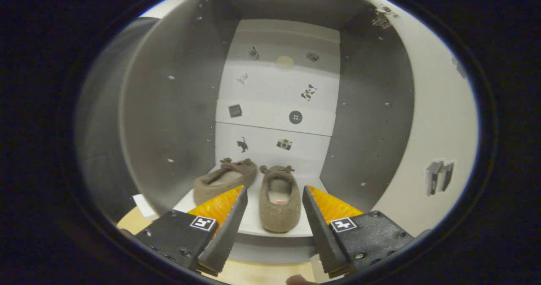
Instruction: Open the shoe cabinet door, grab the shoes and put them into the shoe cabinet, then close the shoe cabinet door.
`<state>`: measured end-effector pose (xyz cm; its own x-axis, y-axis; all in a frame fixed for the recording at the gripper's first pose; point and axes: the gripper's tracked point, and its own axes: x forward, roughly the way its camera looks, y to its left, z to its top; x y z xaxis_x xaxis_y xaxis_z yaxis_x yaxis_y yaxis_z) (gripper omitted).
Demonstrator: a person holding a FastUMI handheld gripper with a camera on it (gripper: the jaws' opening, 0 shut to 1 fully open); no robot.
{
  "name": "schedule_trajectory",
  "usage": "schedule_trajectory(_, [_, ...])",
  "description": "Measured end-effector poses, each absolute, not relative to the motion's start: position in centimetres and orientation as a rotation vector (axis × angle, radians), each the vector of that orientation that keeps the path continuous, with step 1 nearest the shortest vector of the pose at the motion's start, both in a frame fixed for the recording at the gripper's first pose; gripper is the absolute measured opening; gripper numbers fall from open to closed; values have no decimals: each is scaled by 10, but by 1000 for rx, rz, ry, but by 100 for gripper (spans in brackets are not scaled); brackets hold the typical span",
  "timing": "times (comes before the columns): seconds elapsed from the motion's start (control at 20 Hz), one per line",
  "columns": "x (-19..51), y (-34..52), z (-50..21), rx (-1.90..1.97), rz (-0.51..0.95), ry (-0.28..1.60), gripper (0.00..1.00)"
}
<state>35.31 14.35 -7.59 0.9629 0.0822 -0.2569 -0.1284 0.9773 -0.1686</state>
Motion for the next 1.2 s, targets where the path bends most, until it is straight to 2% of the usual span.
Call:
schedule_trajectory(0.2, [278, 154, -50, -131, 165, 221, 84])
schedule_trajectory(0.35, [218, 151, -37, -113, 192, 234, 98])
schedule_trajectory(0.4, [198, 151, -36, -104, 211, 256, 100])
schedule_trajectory(0.8, [40, 120, 6, -85, 369, 267, 100])
schedule_trajectory(1.2, [-38, 16, 24, -145, 259, 153, 100])
